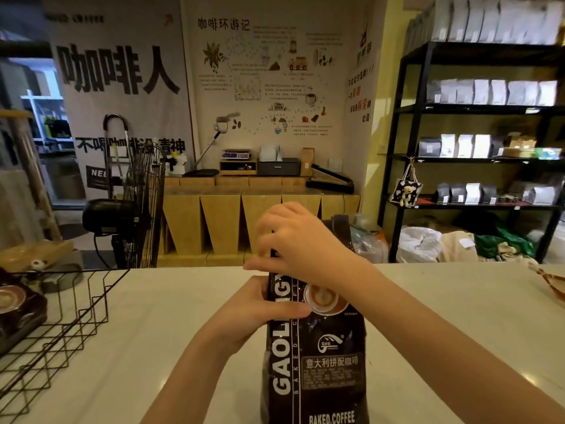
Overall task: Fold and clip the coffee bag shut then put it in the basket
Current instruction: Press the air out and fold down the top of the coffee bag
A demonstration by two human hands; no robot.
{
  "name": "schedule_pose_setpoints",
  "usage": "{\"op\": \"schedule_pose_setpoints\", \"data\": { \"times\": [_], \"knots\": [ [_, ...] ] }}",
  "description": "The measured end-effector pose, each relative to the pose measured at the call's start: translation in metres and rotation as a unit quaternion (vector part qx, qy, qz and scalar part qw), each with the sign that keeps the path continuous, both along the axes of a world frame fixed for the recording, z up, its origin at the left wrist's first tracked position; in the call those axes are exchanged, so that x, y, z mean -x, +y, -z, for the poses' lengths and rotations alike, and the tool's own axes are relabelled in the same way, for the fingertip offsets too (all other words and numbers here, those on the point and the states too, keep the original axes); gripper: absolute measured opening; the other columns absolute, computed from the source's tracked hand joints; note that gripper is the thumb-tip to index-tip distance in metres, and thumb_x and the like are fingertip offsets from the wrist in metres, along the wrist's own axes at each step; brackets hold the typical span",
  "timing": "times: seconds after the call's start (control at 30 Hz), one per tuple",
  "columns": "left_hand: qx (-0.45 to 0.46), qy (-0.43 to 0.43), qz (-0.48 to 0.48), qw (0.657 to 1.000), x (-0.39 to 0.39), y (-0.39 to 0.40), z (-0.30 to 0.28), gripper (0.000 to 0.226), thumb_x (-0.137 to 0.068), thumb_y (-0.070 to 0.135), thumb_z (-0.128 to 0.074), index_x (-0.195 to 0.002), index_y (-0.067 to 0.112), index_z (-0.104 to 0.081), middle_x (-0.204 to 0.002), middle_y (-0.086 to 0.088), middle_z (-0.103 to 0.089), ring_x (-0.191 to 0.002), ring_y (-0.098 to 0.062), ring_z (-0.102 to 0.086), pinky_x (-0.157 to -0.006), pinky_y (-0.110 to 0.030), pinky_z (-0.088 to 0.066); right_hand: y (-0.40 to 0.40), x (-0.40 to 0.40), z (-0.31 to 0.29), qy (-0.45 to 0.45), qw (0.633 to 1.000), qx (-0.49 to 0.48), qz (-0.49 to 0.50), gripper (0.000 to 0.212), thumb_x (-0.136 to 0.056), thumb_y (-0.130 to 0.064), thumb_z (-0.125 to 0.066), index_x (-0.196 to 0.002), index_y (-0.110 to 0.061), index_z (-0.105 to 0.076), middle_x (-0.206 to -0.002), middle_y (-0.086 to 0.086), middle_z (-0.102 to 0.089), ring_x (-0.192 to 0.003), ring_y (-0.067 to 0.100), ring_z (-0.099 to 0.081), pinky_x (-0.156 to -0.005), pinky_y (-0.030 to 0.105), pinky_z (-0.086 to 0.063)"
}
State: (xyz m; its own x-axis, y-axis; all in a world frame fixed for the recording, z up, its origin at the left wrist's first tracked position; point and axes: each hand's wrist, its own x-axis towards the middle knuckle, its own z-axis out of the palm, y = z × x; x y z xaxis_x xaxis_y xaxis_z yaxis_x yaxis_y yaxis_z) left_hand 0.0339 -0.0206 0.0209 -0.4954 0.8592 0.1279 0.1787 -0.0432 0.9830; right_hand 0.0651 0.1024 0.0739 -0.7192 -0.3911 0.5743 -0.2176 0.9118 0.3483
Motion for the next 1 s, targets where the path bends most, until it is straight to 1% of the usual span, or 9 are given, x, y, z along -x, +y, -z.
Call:
{"op": "schedule_pose_setpoints", "data": {
  "times": [0.1,0.27,0.37,0.47,0.53,0.63,0.8,0.9,1.0],
  "knots": [
    [-0.009,-0.016,-0.019,1.0,-0.002,0.002,0.003,0.02,-0.067,0.004,-0.071,-0.085,0.013,-0.069,-0.085,-0.006,-0.075,-0.083,-0.023,-0.07,-0.069,-0.025,-0.055,-0.001,0.009,0.0,-0.022,1.0,-0.022,0.004,0.053,-0.083,-0.049,-0.043,-0.055,-0.011,-0.067,-0.058,0.001,-0.065,-0.072,0.021,-0.049,-0.07,0.034,-0.039],
    [-0.028,-0.053,-0.039,0.997,-0.008,0.011,0.008,0.021,-0.067,-0.003,-0.068,-0.085,0.008,-0.069,-0.085,-0.011,-0.074,-0.08,-0.025,-0.07,-0.071,-0.029,-0.056,-0.002,0.012,-0.005,0.023,1.0,0.007,0.013,0.064,-0.091,-0.038,-0.03,-0.041,-0.007,-0.056,-0.039,-0.003,-0.042,-0.062,0.014,-0.036,-0.069,0.027,-0.028],
    [-0.027,-0.05,-0.048,0.997,-0.008,0.012,0.008,0.019,-0.068,-0.001,-0.068,-0.085,0.007,-0.07,-0.088,-0.014,-0.074,-0.082,-0.027,-0.07,-0.075,-0.033,-0.056,-0.004,0.014,-0.01,-0.041,0.998,0.04,0.011,0.052,-0.093,-0.024,-0.037,-0.043,-0.011,-0.044,-0.041,-0.004,-0.029,-0.06,0.016,-0.035,-0.068,0.029,-0.029],
    [-0.018,-0.034,-0.049,0.998,-0.007,0.01,0.004,0.019,-0.069,0.002,-0.069,-0.088,0.006,-0.069,-0.093,-0.016,-0.073,-0.086,-0.029,-0.07,-0.081,-0.037,-0.055,-0.006,0.019,-0.017,-0.129,0.985,0.11,0.026,0.049,-0.091,-0.02,-0.038,-0.044,-0.01,-0.036,-0.045,0.0,-0.03,-0.055,0.02,-0.039,-0.065,0.038,-0.042],
    [-0.01,-0.016,-0.048,0.999,-0.006,0.008,0.002,0.02,-0.07,0.004,-0.07,-0.089,0.008,-0.069,-0.092,-0.013,-0.074,-0.085,-0.027,-0.07,-0.081,-0.037,-0.055,-0.006,0.022,-0.019,-0.163,0.972,0.163,0.037,0.049,-0.09,-0.018,-0.041,-0.042,-0.01,-0.034,-0.042,0.001,-0.03,-0.043,0.017,-0.033,-0.049,0.033,-0.038],
    [-0.002,0.008,-0.045,0.999,-0.005,0.006,-0.001,0.022,-0.071,0.009,-0.07,-0.093,0.01,-0.068,-0.092,-0.01,-0.075,-0.085,-0.024,-0.07,-0.082,-0.037,-0.054,-0.008,0.022,-0.022,-0.208,0.958,0.195,0.04,0.051,-0.089,-0.017,-0.045,-0.039,-0.012,-0.035,-0.04,0.0,-0.03,-0.037,0.013,-0.028,-0.045,0.027,-0.031],
    [0.005,0.028,-0.032,0.999,-0.004,0.002,-0.002,0.026,-0.071,0.014,-0.07,-0.097,0.012,-0.066,-0.094,-0.008,-0.074,-0.087,-0.022,-0.07,-0.082,-0.036,-0.054,-0.009,0.021,-0.023,-0.243,0.946,0.209,0.057,0.049,-0.089,-0.017,-0.047,-0.041,-0.011,-0.038,-0.041,0.0,-0.032,-0.039,0.013,-0.029,-0.045,0.026,-0.03],
    [-0.012,0.006,-0.05,0.999,-0.007,0.005,-0.001,0.021,-0.069,0.014,-0.071,-0.09,0.014,-0.069,-0.088,-0.006,-0.076,-0.084,-0.021,-0.071,-0.078,-0.033,-0.053,-0.012,0.015,-0.029,-0.212,0.963,0.143,0.084,0.046,-0.091,-0.022,-0.044,-0.047,-0.01,-0.041,-0.048,0.001,-0.038,-0.045,0.014,-0.037,-0.049,0.026,-0.034],
    [-0.032,-0.026,-0.07,0.997,-0.007,0.006,-0.002,0.022,-0.062,0.029,-0.071,-0.082,0.018,-0.071,-0.082,-0.004,-0.076,-0.081,-0.02,-0.071,-0.076,-0.031,-0.052,-0.018,-0.002,-0.037,-0.127,0.987,0.03,0.093,0.034,-0.094,-0.032,-0.04,-0.083,-0.007,-0.06,-0.085,0.005,-0.059,-0.09,0.019,-0.054,-0.082,0.032,-0.043]
  ]
}}
